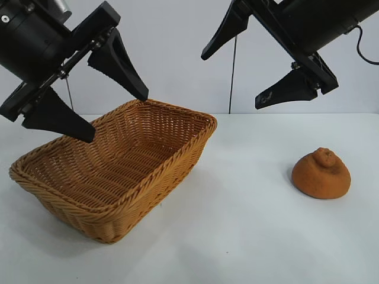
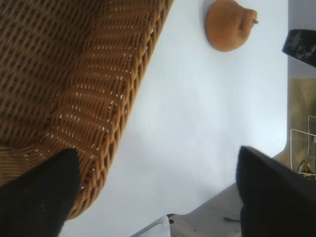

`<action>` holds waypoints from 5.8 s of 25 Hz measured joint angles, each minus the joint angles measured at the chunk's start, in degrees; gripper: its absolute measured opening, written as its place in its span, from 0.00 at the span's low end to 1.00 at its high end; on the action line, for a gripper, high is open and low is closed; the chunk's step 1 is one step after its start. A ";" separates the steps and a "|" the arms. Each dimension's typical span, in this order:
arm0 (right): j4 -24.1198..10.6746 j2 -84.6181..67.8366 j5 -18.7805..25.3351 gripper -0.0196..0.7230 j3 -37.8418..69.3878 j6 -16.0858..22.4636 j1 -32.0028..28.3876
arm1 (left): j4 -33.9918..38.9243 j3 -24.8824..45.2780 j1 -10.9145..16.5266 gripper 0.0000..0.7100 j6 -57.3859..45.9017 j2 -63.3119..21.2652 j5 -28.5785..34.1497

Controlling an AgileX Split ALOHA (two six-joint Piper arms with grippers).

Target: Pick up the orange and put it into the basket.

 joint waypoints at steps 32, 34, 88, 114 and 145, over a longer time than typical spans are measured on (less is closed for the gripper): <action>0.00 0.00 -0.05 0.95 0.00 0.00 0.00 | 4.17 0.00 2.37 0.86 -2.46 -3.58 2.22; 0.00 0.00 -0.05 0.95 0.00 0.00 0.00 | 7.81 0.00 2.80 0.86 -7.12 -5.74 3.97; 0.00 0.00 -0.17 0.95 0.00 0.00 0.00 | 42.90 12.29 -6.13 0.86 -84.86 3.08 -16.86; 0.00 0.00 -0.12 0.95 0.00 0.00 0.00 | 43.03 7.23 -5.48 0.12 -84.46 12.32 -17.09; 0.00 0.00 0.63 0.95 0.00 0.00 0.00 | 29.56 -19.38 2.31 0.12 -21.11 22.20 9.32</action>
